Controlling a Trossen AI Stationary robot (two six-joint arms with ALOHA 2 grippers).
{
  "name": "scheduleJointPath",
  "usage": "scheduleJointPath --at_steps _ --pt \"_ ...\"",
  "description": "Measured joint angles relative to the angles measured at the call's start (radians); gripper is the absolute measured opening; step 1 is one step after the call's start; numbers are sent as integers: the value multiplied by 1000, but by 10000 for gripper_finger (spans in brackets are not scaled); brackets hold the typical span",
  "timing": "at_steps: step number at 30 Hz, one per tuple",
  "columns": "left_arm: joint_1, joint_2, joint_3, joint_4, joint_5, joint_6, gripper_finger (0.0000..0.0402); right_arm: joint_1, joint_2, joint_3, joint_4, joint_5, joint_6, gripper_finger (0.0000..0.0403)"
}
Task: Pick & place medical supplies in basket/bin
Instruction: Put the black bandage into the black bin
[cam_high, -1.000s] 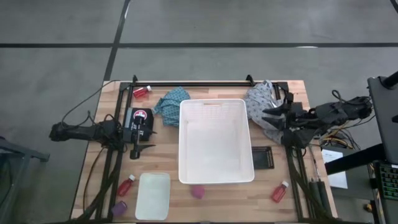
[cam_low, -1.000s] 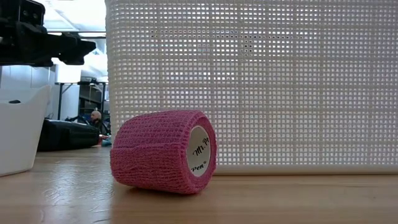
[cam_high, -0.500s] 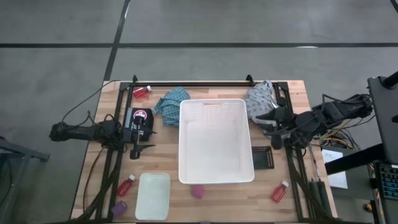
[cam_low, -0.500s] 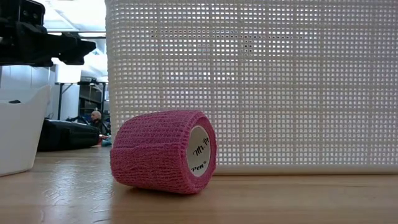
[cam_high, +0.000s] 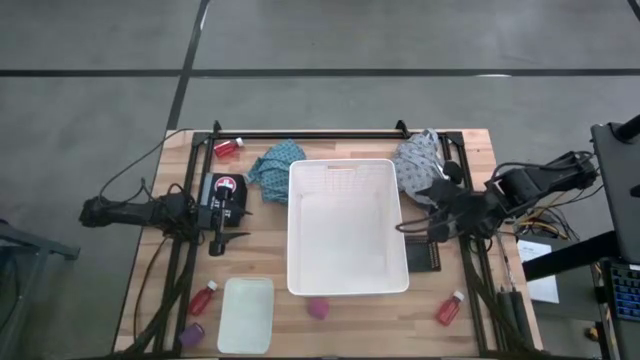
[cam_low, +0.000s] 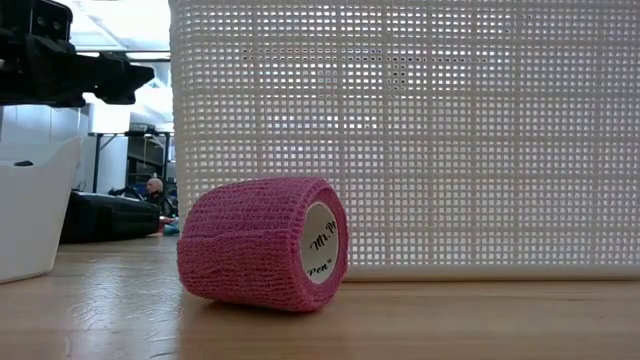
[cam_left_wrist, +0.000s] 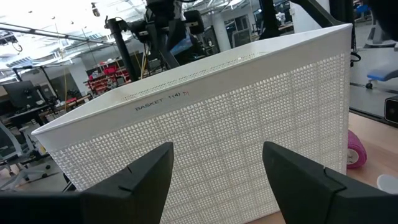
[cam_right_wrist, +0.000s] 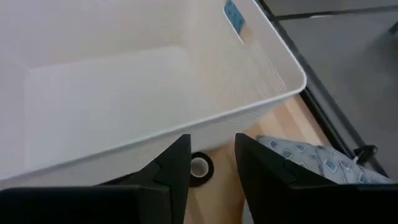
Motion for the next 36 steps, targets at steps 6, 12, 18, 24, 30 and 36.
scheduleJointPath --at_steps 6,12,18,24,30,36 --pt "0 0 0 0 0 0 253 -1 6 -71 1 107 117 123" --pt "0 0 0 0 0 0 253 0 -12 -173 -10 115 225 123" --pt "0 0 0 0 0 0 253 0 -116 -292 50 111 317 123" --pt "0 0 0 0 0 0 253 0 -263 -465 364 108 124 133" --pt "0 0 0 0 0 0 253 0 -346 -557 402 108 50 172" --pt "0 0 0 0 0 0 253 -2 -375 -595 384 79 100 187"
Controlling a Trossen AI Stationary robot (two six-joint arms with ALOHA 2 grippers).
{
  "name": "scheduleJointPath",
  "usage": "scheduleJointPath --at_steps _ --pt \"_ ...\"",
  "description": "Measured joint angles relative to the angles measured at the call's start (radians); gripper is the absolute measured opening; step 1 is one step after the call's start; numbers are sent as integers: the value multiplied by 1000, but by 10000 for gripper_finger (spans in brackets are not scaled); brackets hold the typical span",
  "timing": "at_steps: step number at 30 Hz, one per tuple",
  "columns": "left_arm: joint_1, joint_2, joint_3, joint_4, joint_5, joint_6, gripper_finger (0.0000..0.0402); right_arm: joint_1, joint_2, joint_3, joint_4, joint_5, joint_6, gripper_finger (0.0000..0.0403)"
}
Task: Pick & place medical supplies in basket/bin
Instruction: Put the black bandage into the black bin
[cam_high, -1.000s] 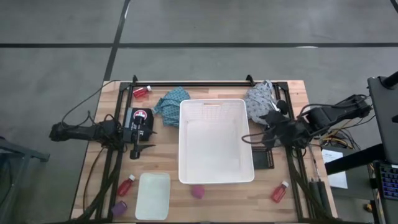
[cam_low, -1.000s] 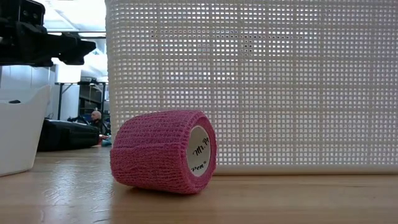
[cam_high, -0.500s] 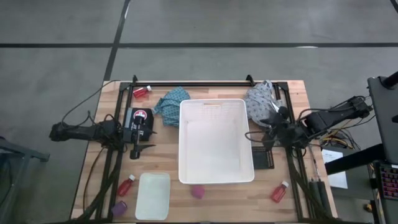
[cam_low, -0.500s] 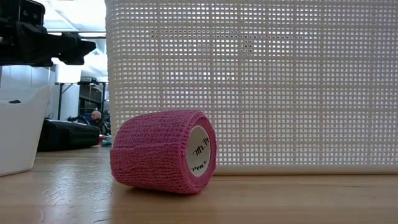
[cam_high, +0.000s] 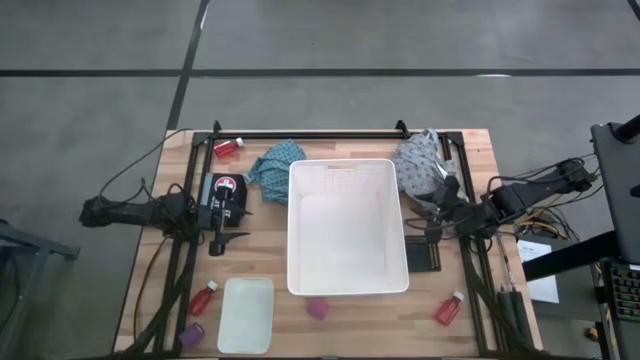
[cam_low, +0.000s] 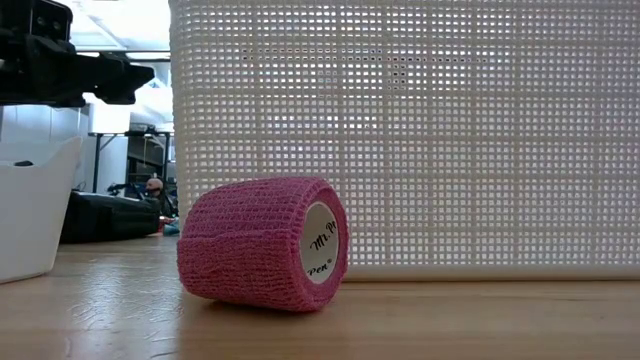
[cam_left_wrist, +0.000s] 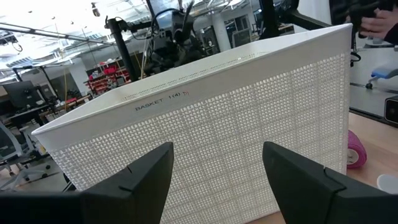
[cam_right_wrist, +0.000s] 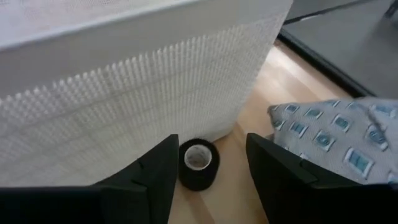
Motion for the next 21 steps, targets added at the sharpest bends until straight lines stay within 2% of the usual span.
scheduleJointPath --at_steps 7,14,21 --pt "0 0 0 0 0 0 253 -62 36 -55 -9 -25 -11 187" --pt "0 0 0 0 0 0 253 -174 91 -76 63 -158 -90 191" --pt "0 0 0 0 0 0 253 -270 110 -84 135 -285 -199 226"
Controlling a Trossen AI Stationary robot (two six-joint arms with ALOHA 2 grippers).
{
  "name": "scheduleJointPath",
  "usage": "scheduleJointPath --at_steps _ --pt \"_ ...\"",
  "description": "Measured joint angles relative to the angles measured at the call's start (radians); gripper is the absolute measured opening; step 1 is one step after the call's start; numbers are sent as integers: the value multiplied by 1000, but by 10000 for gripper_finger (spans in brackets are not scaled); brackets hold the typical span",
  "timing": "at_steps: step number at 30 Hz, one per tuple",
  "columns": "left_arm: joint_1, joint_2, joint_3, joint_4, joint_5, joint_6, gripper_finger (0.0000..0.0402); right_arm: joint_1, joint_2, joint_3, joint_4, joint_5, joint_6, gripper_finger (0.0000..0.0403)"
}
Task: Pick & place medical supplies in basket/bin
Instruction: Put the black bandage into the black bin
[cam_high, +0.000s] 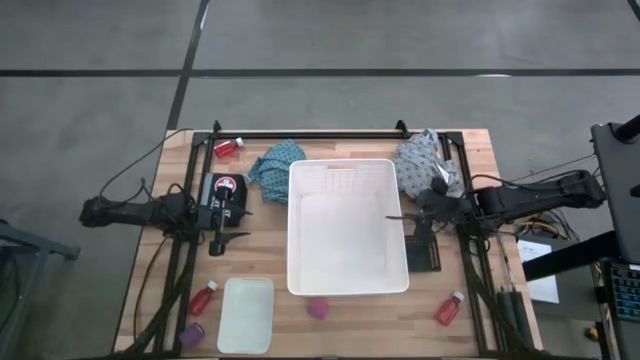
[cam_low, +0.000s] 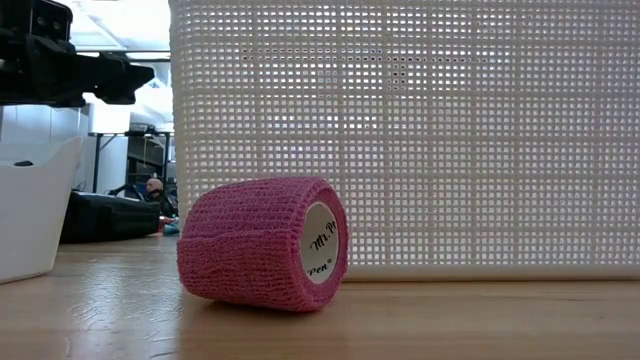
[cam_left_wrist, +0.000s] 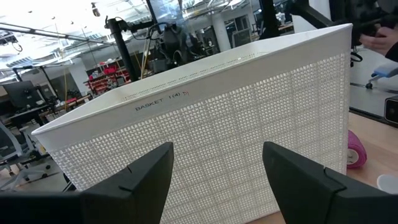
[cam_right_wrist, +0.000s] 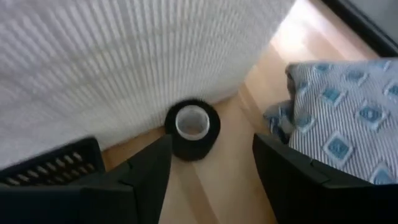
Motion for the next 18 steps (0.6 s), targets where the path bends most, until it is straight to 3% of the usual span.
scheduleJointPath --at_steps 4,18 --pt "0 0 0 0 0 0 253 -31 -1 -1 64 -15 -95 241" --pt "0 1 0 0 0 0 253 -202 123 -23 164 -263 -293 243"
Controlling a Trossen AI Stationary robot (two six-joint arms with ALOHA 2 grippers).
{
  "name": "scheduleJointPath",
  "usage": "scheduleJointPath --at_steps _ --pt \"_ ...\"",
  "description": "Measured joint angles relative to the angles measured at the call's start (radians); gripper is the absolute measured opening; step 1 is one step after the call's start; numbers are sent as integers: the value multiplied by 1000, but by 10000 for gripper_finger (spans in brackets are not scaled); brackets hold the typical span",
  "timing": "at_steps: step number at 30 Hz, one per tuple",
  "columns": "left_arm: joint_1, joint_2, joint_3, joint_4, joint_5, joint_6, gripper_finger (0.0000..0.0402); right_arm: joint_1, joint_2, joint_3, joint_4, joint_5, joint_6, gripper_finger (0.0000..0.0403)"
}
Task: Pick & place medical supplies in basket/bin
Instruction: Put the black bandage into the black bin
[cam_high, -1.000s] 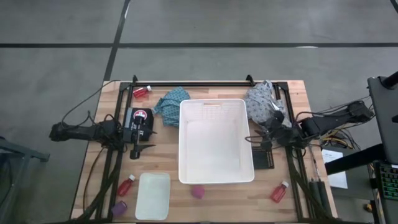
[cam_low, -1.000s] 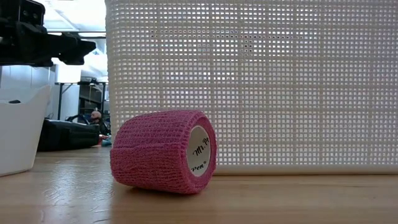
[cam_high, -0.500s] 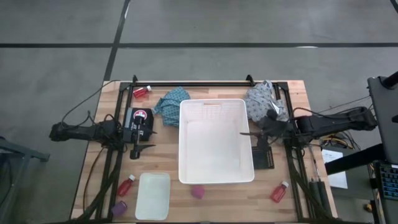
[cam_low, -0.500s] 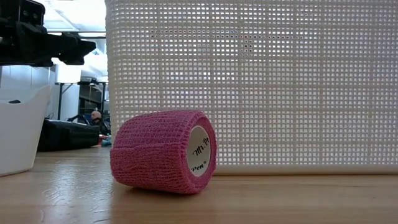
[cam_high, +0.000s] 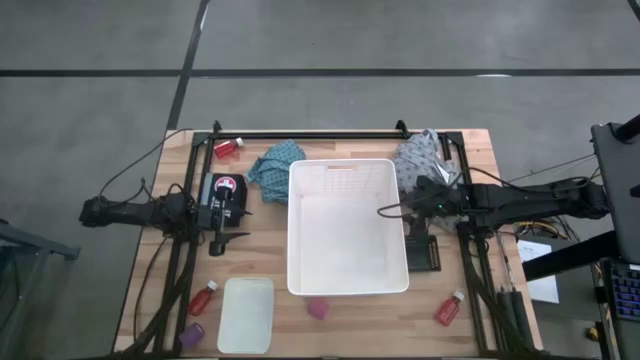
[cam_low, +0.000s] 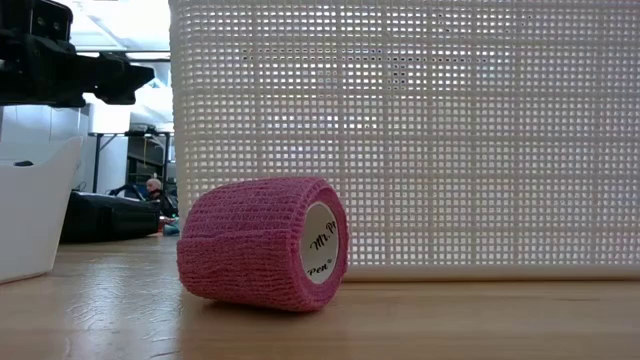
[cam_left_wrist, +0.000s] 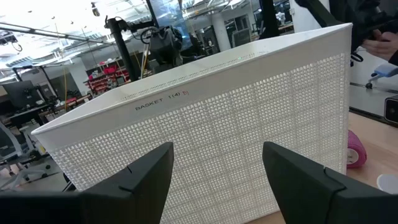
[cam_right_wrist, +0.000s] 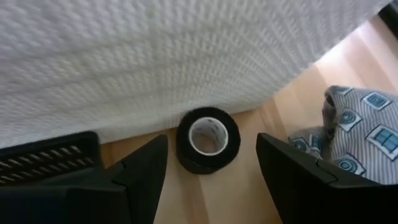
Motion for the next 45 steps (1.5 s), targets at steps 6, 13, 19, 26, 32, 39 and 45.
scheduleJointPath --at_steps 6,13,19,26,32,39,45 --pt "0 0 0 0 0 0 253 -61 82 -1 11 -45 -7 244" --pt "0 0 0 0 0 0 253 -65 151 -1 60 -82 -42 254" --pt "0 0 0 0 0 0 253 -64 210 -2 111 -97 -49 261" --pt "0 0 0 0 0 0 253 -67 283 -3 153 -94 -50 258" --pt "0 0 0 0 0 0 253 -67 300 -2 164 -92 -50 256" --pt "0 1 0 0 0 0 253 -66 318 -3 165 -90 -49 248" --pt "0 1 0 0 0 0 253 -66 334 -5 165 -73 -28 234"
